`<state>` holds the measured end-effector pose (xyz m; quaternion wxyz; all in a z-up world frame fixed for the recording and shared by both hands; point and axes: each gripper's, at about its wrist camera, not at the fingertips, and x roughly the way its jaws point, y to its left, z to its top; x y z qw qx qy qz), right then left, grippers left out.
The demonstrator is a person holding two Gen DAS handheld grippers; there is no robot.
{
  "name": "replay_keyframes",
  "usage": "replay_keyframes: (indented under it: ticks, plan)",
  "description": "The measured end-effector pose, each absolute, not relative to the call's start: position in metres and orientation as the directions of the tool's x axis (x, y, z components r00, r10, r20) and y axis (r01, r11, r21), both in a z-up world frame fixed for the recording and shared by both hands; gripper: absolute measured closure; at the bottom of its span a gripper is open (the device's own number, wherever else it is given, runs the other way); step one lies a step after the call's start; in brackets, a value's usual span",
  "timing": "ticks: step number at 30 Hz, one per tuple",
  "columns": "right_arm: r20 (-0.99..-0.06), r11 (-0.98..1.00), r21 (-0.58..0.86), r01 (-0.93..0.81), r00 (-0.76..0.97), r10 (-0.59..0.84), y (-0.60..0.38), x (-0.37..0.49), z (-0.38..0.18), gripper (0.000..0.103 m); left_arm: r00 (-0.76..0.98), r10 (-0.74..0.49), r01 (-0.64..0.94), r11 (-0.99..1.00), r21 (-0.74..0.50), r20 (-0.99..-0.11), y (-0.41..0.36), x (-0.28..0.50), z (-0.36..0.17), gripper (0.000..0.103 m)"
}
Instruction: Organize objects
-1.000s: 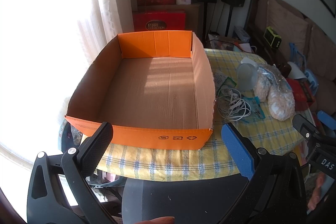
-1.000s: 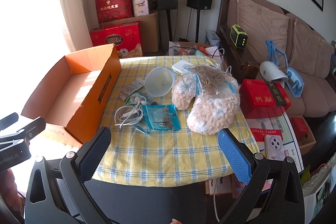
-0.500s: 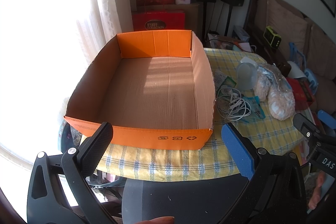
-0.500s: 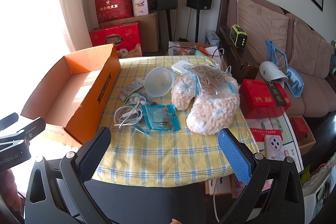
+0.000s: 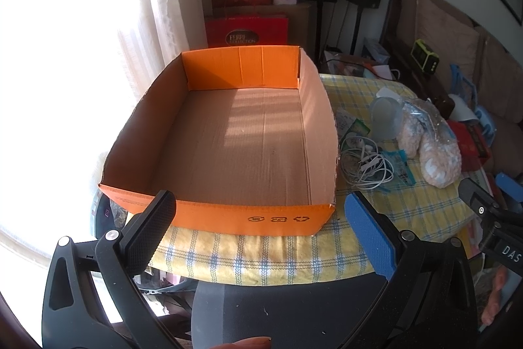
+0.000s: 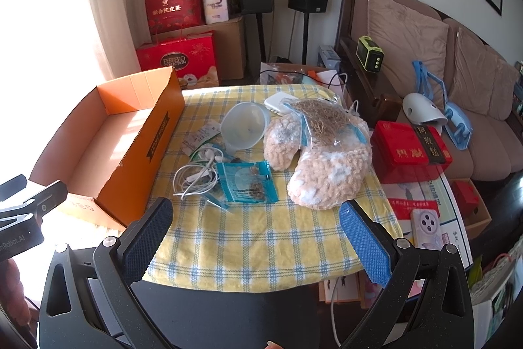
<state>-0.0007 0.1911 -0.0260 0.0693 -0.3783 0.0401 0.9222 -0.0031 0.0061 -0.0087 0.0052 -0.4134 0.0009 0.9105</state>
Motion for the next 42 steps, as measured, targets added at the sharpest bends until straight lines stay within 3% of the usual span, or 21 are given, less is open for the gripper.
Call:
replay_keyframes:
  ticks: [18, 36, 42]
  plan:
    - [-0.697, -0.986, -0.01, -0.165, -0.706, 0.126, 0.195, -0.015, -0.025, 0.0, -0.681, -0.041, 0.005, -0.999, 0.051, -0.731, -0.012, -0.027, 0.0, 0.0]
    - [-0.704, -0.983, -0.009, -0.186, -0.696, 0.138, 0.234, -0.043, -0.024, 0.0, -0.616, -0.124, 0.147, -0.988, 0.041, -0.778, -0.135, -0.072, -0.021, 0.0]
    - [-0.714, -0.976, 0.003, -0.215, -0.684, 0.148, 0.253, -0.049, -0.027, 0.0, -0.565, -0.095, 0.173, -0.985, -0.005, -0.819, -0.167, -0.08, -0.043, 0.004]
